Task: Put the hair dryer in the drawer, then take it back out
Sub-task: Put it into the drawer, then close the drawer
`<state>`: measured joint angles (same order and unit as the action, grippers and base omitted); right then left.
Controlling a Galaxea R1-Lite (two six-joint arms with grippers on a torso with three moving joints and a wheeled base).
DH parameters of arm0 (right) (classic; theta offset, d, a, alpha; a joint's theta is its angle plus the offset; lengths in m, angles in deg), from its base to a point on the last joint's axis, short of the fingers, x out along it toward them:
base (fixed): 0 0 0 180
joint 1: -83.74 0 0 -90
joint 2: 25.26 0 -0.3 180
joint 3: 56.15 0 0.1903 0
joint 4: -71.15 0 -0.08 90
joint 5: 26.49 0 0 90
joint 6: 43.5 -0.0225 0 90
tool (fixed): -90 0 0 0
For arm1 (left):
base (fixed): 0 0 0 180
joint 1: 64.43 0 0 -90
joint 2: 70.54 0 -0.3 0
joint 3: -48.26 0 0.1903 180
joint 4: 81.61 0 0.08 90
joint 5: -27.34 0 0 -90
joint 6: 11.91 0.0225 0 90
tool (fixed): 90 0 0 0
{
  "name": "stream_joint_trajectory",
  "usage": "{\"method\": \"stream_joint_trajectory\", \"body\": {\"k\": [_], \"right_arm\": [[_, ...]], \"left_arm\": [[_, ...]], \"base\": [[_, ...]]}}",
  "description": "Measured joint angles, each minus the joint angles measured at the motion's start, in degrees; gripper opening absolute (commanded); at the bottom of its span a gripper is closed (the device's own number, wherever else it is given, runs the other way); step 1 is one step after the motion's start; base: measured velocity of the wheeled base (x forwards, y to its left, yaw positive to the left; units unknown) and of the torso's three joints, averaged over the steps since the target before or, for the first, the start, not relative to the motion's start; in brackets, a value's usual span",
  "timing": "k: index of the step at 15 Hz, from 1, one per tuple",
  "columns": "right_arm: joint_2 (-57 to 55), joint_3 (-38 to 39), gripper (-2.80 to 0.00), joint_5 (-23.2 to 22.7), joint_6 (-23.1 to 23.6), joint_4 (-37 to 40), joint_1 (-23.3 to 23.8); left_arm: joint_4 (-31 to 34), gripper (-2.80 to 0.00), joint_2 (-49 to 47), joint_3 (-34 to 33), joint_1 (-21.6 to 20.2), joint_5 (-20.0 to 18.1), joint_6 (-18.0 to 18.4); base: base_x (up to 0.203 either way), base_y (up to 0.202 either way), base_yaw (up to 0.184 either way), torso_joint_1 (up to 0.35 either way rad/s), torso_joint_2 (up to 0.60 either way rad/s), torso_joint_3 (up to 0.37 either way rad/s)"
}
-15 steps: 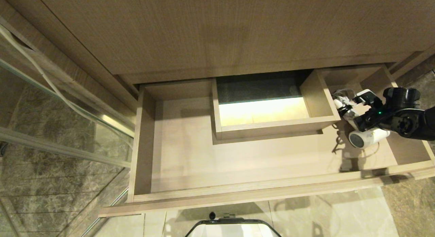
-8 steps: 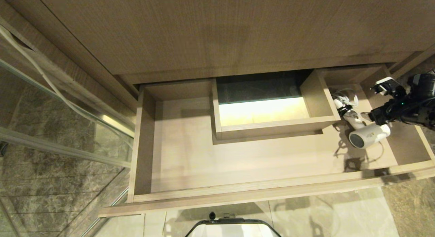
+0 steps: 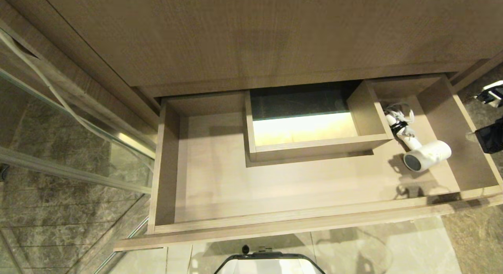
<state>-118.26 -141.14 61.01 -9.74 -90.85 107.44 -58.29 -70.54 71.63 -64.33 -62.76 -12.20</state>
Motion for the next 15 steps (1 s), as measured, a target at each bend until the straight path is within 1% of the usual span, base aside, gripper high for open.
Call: {"method": "stream_joint_trajectory", "body": {"k": [1, 3, 6, 10, 13, 15], "right_arm": [[2.8, 1.1, -2.8, 0.0, 0.0, 2.2, 0.3], [8.6, 6.1, -2.8, 0.2, 0.1, 6.7, 1.4], [14.6, 13.2, -2.8, 0.9, 1.6, 14.0, 3.6], [18.4, 24.1, -2.8, 4.9, 3.0, 15.4, 4.3], [18.1, 27.9, -2.8, 5.8, 3.5, 15.4, 4.4], [16.4, 29.0, -2.8, 6.4, 3.6, 14.9, 4.4]], "left_arm": [[0.0, -2.8, 0.0, 0.0, 0.0, 0.0, 0.0], [0.0, -2.8, 0.0, 0.0, 0.0, 0.0, 0.1], [0.0, -2.8, 0.0, 0.0, 0.0, 0.0, 0.0], [0.0, -2.8, 0.0, 0.0, 0.0, 0.0, 0.0], [0.0, -2.8, 0.0, 0.0, 0.0, 0.0, 0.1], [0.0, -2.8, 0.0, 0.0, 0.0, 0.0, 0.0]], "base": [[0.0, 0.0, 0.0, 0.0, 0.0, 0.0], [0.0, 0.0, 0.0, 0.0, 0.0, 0.0], [0.0, 0.0, 0.0, 0.0, 0.0, 0.0], [0.0, 0.0, 0.0, 0.0, 0.0, 0.0], [0.0, 0.0, 0.0, 0.0, 0.0, 0.0], [0.0, 0.0, 0.0, 0.0, 0.0, 0.0]]}}
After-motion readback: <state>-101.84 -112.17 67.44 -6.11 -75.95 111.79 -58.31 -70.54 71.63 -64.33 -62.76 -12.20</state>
